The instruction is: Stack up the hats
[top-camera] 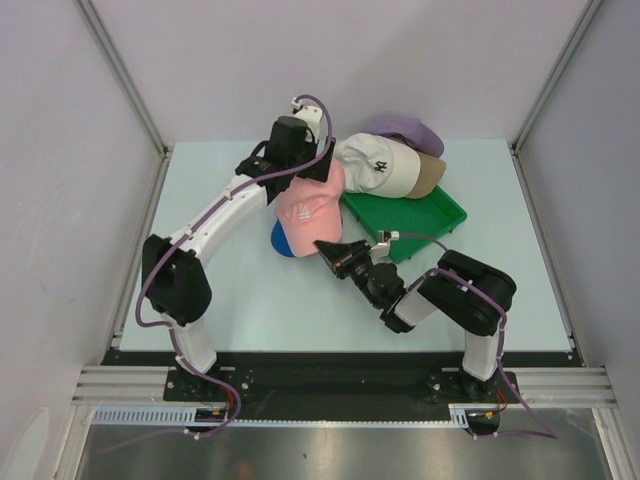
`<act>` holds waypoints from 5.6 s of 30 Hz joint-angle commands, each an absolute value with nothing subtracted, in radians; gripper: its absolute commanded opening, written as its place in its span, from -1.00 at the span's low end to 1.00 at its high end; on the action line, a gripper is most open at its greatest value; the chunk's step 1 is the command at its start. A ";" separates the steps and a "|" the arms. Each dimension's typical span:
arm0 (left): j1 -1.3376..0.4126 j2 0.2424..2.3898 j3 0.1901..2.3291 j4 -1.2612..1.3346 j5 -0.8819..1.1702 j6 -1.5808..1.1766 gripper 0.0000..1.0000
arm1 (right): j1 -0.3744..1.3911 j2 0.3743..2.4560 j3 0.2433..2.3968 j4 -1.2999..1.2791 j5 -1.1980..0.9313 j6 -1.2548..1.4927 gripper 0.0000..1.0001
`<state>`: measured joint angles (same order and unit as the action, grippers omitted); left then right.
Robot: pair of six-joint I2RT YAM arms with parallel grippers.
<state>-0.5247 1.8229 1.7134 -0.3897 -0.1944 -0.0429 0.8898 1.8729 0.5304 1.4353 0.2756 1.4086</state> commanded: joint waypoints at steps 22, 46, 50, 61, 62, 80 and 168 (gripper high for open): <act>-0.548 1.531 1.407 -0.224 -0.084 0.090 1.00 | 0.951 0.990 0.540 0.533 0.649 0.479 0.69; -0.566 1.655 1.468 -0.268 -0.063 0.112 1.00 | 0.080 1.690 1.135 0.291 -0.373 0.425 0.71; -0.566 1.637 1.434 -0.261 -0.008 0.167 0.99 | 0.068 1.781 1.213 0.299 -0.393 0.391 0.71; -0.566 1.537 1.293 -0.238 0.132 0.328 1.00 | 0.046 1.950 1.304 0.328 -0.301 0.334 0.72; -0.566 1.529 1.287 -0.238 0.140 0.337 1.00 | 0.040 1.954 1.305 0.331 -0.298 0.331 0.72; -0.566 1.378 1.244 -0.305 0.172 0.341 0.99 | 0.032 2.158 1.494 0.330 -0.501 0.336 0.72; -0.288 0.854 0.973 -0.213 -0.486 -0.078 1.00 | 0.577 1.346 0.832 0.828 -0.391 1.019 -1.00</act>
<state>-0.2977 0.8639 0.9771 -0.2485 -0.4694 -0.0719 0.5919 1.4628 0.8791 0.7834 -0.4042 1.0382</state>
